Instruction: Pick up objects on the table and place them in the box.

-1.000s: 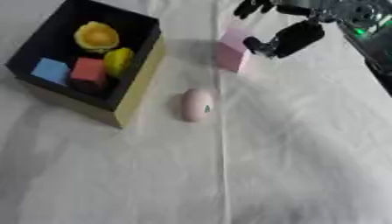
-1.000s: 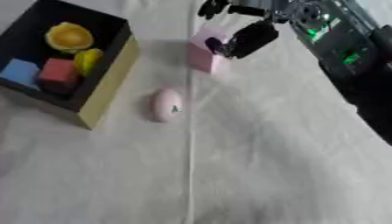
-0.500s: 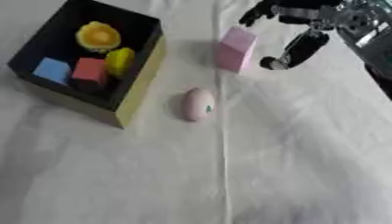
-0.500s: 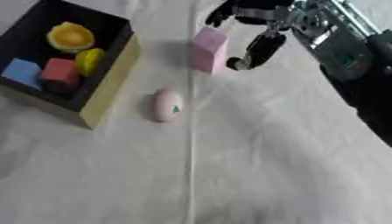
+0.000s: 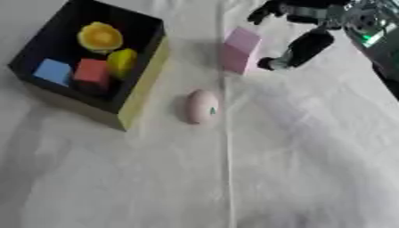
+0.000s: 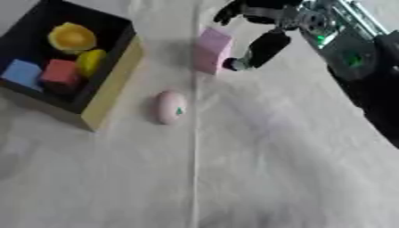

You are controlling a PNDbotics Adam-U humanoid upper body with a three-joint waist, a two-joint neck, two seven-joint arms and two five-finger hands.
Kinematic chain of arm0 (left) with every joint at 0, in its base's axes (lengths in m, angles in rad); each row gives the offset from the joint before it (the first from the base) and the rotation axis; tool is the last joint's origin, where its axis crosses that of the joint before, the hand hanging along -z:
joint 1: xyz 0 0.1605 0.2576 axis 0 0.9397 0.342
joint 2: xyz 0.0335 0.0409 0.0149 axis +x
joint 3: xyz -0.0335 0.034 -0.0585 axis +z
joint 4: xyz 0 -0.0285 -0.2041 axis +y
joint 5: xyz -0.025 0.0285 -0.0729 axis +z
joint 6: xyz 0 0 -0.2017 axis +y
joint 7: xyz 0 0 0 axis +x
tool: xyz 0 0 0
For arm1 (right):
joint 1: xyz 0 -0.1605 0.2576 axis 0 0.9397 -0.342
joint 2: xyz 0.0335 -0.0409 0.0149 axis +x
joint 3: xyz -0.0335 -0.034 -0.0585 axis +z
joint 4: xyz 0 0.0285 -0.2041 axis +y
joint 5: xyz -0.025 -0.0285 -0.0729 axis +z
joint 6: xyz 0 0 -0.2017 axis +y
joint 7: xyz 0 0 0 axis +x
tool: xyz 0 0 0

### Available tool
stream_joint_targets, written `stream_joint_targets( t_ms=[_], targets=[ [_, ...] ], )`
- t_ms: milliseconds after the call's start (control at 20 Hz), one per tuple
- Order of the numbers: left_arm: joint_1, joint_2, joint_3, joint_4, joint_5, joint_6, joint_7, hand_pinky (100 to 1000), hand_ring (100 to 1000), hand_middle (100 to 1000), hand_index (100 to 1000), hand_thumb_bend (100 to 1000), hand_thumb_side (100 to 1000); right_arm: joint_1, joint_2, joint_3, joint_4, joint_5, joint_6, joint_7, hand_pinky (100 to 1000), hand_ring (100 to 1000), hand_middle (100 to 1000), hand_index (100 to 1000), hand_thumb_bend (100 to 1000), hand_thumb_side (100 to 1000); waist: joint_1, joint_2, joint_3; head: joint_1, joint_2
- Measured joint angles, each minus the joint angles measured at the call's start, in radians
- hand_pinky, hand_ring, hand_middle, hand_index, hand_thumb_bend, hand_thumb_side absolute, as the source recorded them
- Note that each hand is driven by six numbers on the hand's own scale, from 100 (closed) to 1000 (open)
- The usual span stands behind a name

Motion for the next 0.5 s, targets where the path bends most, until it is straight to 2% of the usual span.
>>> stream_joint_targets(
  t_ms=[300, 500],
  targets=[
    [0.0, 0.0, 0.0, 0.0, 0.0, 0.001, -0.001, 720, 702, 657, 800, 414, 495, -0.007, 0.012, 0.0, 0.018, 0.047, 0.048, -0.052, 895, 937, 833, 940, 373, 386, 0.0, 0.0, 0.0, 0.0, 0.0],
    [-0.001, -0.001, 0.0, 0.0, 0.0, 0.002, -0.003, 720, 703, 658, 800, 413, 495, -0.022, 0.032, 0.0, 0.039, 0.073, 0.082, -0.065, 894, 933, 829, 938, 333, 412, 0.0, 0.0, 0.001, 0.0, -0.003]
  ],
)
